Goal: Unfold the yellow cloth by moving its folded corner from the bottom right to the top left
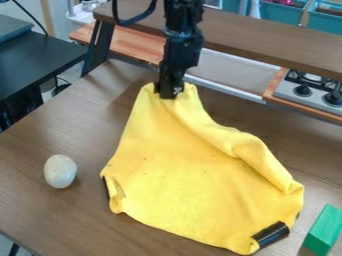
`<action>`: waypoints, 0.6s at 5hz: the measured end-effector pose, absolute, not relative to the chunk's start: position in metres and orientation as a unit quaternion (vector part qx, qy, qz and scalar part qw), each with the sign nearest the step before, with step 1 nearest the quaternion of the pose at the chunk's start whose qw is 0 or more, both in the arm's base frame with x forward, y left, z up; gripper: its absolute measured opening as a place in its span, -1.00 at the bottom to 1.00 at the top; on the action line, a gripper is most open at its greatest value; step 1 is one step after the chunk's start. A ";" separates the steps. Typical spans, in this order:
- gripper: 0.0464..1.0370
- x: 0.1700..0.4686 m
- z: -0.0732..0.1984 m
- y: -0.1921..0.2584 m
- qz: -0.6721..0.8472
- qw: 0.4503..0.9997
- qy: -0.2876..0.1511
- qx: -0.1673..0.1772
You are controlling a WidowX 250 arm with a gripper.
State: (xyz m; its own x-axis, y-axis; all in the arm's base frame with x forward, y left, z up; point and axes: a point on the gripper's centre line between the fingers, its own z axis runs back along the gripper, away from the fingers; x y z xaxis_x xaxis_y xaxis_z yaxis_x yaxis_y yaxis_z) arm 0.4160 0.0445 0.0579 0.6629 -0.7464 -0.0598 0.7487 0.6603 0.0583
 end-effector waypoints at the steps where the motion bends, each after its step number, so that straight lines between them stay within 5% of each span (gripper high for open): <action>1: -0.52 0.417 0.048 0.057 -0.417 0.908 0.017 0.040; 3: 0.59 0.423 0.041 0.061 -0.440 0.896 -0.001 0.060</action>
State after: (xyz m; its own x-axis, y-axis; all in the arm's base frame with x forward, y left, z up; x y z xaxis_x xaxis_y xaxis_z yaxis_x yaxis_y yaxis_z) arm 0.4226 0.0609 0.0413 0.6130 -0.7885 -0.0504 0.7881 0.6058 0.1090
